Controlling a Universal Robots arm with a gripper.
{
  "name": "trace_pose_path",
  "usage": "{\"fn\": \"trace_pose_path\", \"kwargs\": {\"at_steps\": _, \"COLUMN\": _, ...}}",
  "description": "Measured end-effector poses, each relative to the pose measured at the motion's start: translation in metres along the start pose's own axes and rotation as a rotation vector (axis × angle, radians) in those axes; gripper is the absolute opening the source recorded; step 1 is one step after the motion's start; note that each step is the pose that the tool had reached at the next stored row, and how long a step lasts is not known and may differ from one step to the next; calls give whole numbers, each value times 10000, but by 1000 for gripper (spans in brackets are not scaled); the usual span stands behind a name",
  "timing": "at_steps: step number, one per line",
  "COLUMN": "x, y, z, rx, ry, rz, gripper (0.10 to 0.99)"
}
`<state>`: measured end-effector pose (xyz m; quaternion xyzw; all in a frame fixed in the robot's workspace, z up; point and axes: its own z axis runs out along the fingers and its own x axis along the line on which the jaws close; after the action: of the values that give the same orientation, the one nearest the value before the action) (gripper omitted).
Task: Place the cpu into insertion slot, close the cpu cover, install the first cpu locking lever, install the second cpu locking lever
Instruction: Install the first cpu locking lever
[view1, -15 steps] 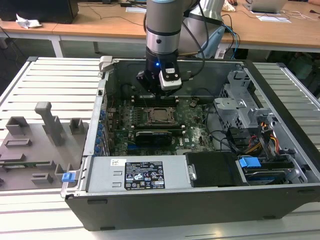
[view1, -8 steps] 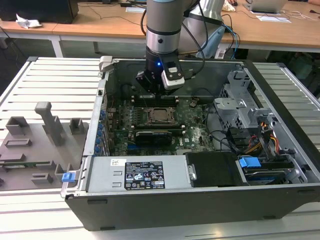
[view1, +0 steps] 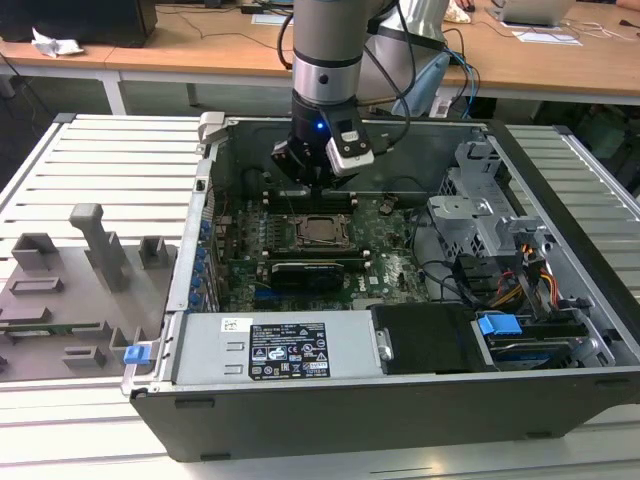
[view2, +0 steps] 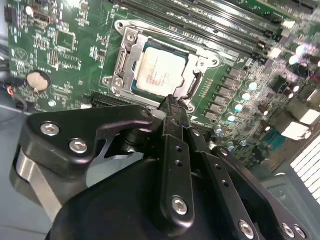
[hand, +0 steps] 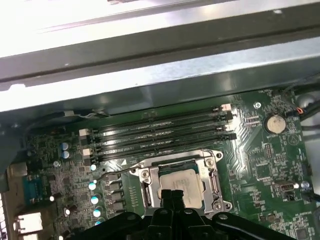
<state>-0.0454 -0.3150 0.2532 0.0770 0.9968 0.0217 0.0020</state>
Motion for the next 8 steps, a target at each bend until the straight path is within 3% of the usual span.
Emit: {"fn": "trace_pose_path", "kwargs": {"at_steps": 8, "x": 0, "y": 0, "z": 0, "rx": -1, "ry": 38, "rz": -855, "gripper": 106}}
